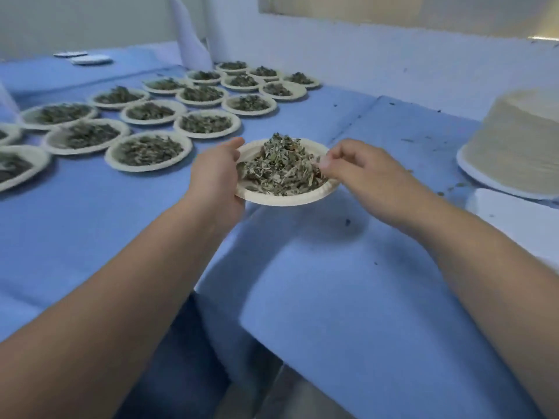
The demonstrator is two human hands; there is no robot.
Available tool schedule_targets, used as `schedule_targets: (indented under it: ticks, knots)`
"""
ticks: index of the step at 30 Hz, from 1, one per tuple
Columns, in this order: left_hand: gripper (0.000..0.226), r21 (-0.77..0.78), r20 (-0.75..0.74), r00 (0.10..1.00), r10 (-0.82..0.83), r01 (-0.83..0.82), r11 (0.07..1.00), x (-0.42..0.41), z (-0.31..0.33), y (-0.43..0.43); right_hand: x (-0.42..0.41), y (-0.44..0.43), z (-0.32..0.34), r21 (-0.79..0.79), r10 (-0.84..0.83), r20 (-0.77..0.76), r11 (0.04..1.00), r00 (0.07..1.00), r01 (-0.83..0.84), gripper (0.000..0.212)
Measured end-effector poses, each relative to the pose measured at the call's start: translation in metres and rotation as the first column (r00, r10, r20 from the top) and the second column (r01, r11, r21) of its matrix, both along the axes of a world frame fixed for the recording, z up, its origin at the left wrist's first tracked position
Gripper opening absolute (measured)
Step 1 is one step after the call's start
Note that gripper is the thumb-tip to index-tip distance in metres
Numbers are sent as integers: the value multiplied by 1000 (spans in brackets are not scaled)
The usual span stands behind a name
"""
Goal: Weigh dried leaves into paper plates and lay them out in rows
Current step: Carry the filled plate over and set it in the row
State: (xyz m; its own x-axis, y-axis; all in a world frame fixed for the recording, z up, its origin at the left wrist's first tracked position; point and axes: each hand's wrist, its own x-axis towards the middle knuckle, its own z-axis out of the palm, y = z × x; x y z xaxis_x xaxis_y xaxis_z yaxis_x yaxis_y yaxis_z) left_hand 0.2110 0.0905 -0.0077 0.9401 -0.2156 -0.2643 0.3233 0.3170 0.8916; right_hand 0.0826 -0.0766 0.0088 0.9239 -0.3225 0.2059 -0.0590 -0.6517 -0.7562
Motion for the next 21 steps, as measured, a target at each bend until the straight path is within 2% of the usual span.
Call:
schedule_targets:
  ticks: [3, 6, 9, 12, 14, 16, 18, 21]
  knots:
    - [40, 63, 21, 992, 126, -127, 990, 19, -8, 71, 30, 43, -8, 7, 301, -135, 953, 944, -303, 35]
    - [38, 113, 57, 970, 238, -243, 963, 33, -16, 130, 65, 84, -24, -94, 420, -145, 895, 896, -435, 35]
    - [22, 185, 100, 926, 365, -378, 907, 47, -20, 176, 99, 119, -38, -158, 491, -107, 850, 865, -502, 26]
    - [9, 340, 172, 893, 416, -450, 826, 62, -23, 214, 128, 154, -46, -241, 537, -94, 805, 838, -542, 27]
    - [16, 389, 199, 841, 503, -539, 747, 71, -24, 233, 146, 175, -53, -272, 543, -107, 790, 833, -550, 29]
    - [21, 458, 276, 810, 517, -584, 670, 73, -23, 243, 163, 192, -59, -309, 544, -115, 776, 831, -550, 29]
    - [39, 470, 352, 812, 466, -584, 662, 72, -26, 248, 177, 204, -64, -346, 527, -131, 769, 840, -537, 29]
    - [48, 473, 452, 809, 375, -574, 668, 67, -25, 244, 194, 216, -66, -376, 513, -163, 757, 843, -534, 32]
